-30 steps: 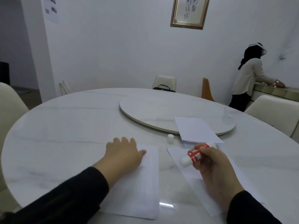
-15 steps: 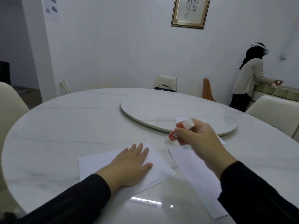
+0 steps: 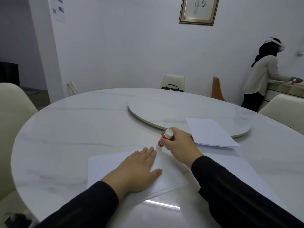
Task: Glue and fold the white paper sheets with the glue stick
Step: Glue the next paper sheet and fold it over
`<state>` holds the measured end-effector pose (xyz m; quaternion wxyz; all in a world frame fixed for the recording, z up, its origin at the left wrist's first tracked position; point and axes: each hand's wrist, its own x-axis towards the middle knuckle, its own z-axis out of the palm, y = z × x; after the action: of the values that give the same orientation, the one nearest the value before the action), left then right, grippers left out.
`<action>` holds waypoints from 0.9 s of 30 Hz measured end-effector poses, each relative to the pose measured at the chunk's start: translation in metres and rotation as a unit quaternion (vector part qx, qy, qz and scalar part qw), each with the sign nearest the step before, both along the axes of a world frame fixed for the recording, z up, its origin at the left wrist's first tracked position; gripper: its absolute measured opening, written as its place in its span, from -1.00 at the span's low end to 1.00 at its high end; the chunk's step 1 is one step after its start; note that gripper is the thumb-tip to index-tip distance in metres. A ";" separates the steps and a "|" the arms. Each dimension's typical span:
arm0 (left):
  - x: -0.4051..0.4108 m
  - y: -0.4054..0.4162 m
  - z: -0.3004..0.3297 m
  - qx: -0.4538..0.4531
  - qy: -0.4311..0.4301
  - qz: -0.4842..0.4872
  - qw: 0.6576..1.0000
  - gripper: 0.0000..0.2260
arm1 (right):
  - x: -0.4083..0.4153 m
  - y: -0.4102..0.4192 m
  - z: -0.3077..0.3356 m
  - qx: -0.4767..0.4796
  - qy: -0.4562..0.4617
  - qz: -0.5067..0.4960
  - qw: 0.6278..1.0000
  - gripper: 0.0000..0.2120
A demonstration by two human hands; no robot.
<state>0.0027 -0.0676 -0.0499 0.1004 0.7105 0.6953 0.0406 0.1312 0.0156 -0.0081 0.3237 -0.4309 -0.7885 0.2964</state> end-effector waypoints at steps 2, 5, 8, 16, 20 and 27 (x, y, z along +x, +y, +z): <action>0.000 0.001 0.001 -0.005 0.003 0.000 1.000 -0.41 | 0.008 -0.001 0.001 -0.005 -0.016 0.019 1.000 -0.89; -0.001 0.002 0.001 -0.017 0.007 0.000 1.000 -0.40 | 0.025 -0.008 0.007 0.004 -0.065 0.055 0.996 -0.88; -0.002 0.002 0.002 -0.024 0.015 -0.003 1.000 -0.40 | 0.046 -0.020 0.012 -0.014 -0.084 0.091 0.992 -0.90; -0.006 0.002 0.019 -0.083 -0.013 -0.048 0.995 -0.42 | 0.085 -0.021 -0.004 -0.176 0.211 0.114 0.955 -0.93; -0.006 -0.001 0.037 -0.042 -0.014 -0.015 0.999 -0.46 | 0.092 -0.012 -0.012 -0.187 0.408 0.002 0.894 -0.85; -0.009 -0.006 0.012 -0.067 -0.001 0.054 0.996 -0.35 | 0.093 -0.011 -0.010 -0.187 0.470 -0.026 0.862 -0.85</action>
<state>-0.0060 -0.0735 -0.0383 0.1460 0.6633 0.7340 0.0003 0.2242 0.0043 -0.0180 0.5772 -0.3132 -0.4610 0.5968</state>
